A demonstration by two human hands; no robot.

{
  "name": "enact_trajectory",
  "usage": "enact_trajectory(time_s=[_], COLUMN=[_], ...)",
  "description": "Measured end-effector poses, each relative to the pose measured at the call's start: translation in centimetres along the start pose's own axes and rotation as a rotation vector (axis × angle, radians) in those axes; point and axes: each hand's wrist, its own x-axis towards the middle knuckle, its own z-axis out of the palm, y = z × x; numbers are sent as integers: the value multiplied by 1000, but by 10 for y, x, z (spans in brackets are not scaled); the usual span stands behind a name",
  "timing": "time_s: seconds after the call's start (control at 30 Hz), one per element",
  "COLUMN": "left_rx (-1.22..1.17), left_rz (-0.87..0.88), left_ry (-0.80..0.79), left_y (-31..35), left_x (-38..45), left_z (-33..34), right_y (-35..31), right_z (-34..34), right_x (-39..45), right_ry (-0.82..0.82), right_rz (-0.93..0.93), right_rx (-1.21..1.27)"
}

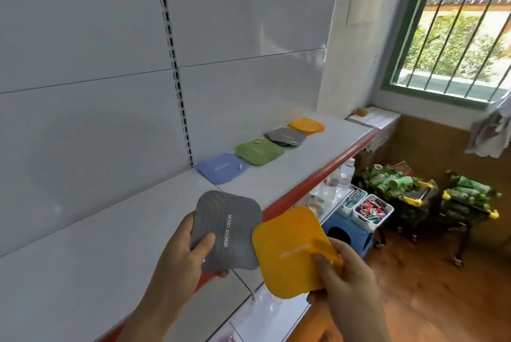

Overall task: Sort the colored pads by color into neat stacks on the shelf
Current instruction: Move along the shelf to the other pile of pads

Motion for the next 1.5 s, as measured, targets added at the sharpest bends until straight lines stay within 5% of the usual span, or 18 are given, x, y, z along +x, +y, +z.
enact_trajectory(time_s=[0.5, 1.03, 1.5], left_rx=[-109, -160, -99], left_rz=[-22, -74, -122], left_ry=[-117, 275, 466], left_y=[1, 11, -1], left_x=[178, 279, 391], left_z=[138, 295, 323], right_y=[-34, -30, -30], right_z=[-43, -117, -82], right_x=[205, 446, 572], right_ry=[97, -179, -315], right_rz=[-25, -23, -33], right_rx=[51, 28, -51])
